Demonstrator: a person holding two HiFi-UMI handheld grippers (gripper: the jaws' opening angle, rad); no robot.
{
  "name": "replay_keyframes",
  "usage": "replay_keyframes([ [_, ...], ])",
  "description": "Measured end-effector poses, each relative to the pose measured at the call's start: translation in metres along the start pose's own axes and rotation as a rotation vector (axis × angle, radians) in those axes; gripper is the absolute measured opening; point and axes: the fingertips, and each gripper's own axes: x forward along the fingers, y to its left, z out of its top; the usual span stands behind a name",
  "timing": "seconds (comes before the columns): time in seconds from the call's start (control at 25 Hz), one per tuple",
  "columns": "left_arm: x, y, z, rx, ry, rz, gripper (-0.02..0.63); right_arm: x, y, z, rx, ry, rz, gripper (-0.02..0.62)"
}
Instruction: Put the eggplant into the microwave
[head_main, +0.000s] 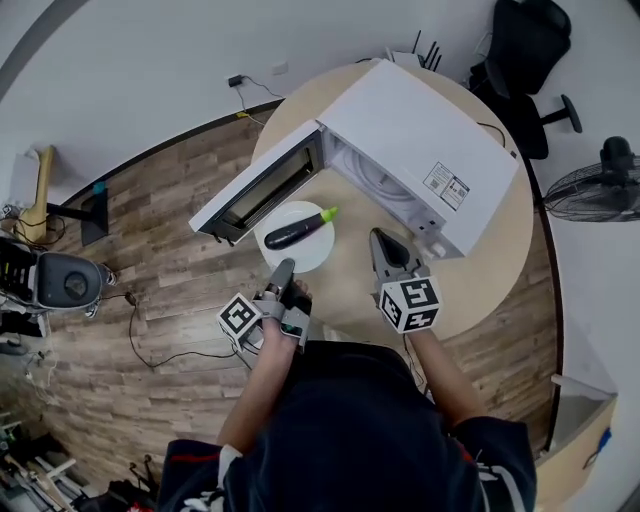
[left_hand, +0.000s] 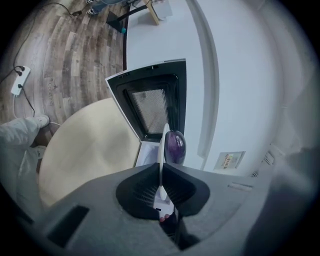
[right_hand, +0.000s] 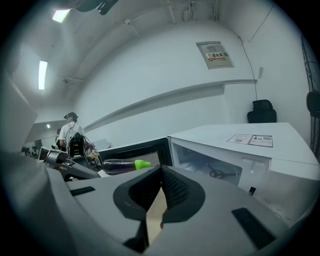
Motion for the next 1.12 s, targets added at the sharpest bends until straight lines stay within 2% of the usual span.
replay_keyframes([
  [0.24, 0.028, 0.003, 0.000, 0.043, 0.118, 0.005, 0.026, 0.001, -0.010, -0.002, 0.009, 0.010, -0.073, 0.011],
  [0.4, 0.048, 0.005, -0.015, 0.051, 0.218, 0.024, 0.026, 0.000, -0.013, -0.002, 0.004, 0.006, -0.123, 0.011],
  [0.56, 0.069, 0.012, -0.030, 0.108, 0.320, 0.038, 0.026, -0.007, -0.017, -0.006, -0.021, 0.019, -0.176, 0.011],
  [0.8, 0.097, 0.018, -0.049, 0.136, 0.452, 0.037, 0.026, -0.018, -0.028, -0.011, -0.015, 0.011, -0.257, 0.011],
  [1.12, 0.132, 0.034, -0.063, 0.182, 0.549, 0.066, 0.026, -0.022, -0.045, -0.018, -0.011, 0.026, -0.331, 0.011],
])
